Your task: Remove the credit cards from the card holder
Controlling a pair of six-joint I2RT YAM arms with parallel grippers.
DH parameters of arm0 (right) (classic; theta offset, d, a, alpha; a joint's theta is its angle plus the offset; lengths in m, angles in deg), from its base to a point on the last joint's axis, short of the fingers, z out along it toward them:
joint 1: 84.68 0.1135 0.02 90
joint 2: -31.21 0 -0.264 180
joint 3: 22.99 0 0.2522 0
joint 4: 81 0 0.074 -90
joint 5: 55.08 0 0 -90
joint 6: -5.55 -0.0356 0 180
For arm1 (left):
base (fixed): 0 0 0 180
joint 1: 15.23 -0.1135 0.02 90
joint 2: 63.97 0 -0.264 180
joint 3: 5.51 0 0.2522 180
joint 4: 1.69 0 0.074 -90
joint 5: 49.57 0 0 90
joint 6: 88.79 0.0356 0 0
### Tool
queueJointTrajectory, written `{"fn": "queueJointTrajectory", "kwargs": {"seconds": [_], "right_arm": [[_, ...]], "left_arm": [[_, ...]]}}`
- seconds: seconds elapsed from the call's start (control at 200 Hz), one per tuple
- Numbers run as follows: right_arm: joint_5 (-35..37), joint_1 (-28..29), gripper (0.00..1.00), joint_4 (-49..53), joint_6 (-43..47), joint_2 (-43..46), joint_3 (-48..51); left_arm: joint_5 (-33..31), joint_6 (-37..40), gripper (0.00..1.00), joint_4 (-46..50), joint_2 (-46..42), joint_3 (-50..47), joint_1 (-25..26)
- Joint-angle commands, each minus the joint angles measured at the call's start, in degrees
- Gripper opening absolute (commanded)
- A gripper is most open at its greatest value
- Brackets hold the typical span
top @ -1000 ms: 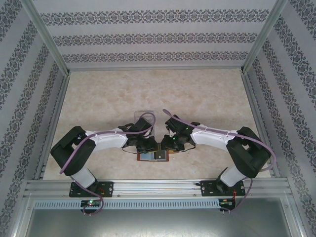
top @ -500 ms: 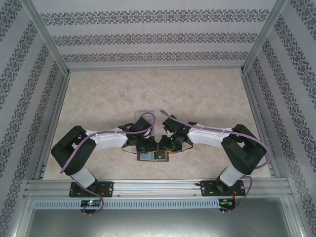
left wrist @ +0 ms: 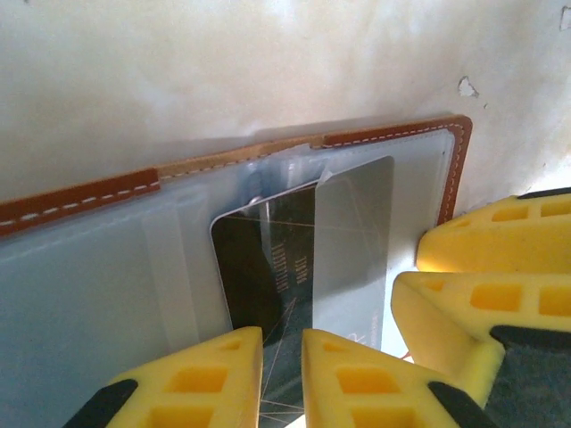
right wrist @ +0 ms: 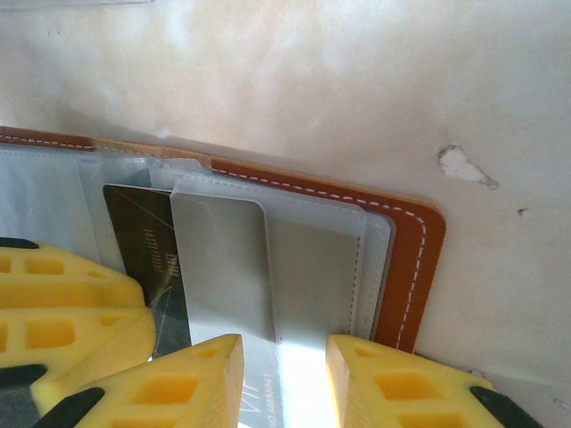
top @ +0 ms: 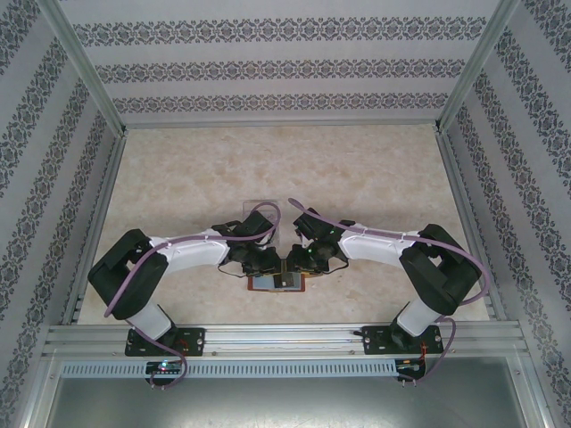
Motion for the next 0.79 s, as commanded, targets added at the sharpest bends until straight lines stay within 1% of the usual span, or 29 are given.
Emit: {"fn": "queueJointTrajectory", "kwargs": {"seconds": [0.0, 0.275, 0.485, 0.634, 0.789], "right_arm": [[2.0, 0.7, 0.34, 2.3, 0.5, -1.6, 0.1], [1.8, 0.7, 0.34, 2.3, 0.5, -1.3, -0.1], [1.9, 0.7, 0.34, 2.3, 0.6, -1.3, 0.0], [1.8, 0.7, 0.33, 2.2, 0.5, -1.4, 0.0], [1.7, 0.7, 0.33, 2.3, 0.7, -1.4, 0.0]], "left_arm": [[-2.2, 1.1, 0.24, 3.4, -1.6, 0.8, -0.8], [-1.5, 0.6, 0.24, 2.2, -0.1, 0.6, -1.0], [-0.4, -0.2, 0.25, -2.2, -3.2, -0.9, -1.0], [-2.7, 0.1, 0.25, 0.5, -4.7, -0.8, -1.3], [-4.0, 0.6, 0.28, 3.0, -4.0, -0.9, -1.6]]}}
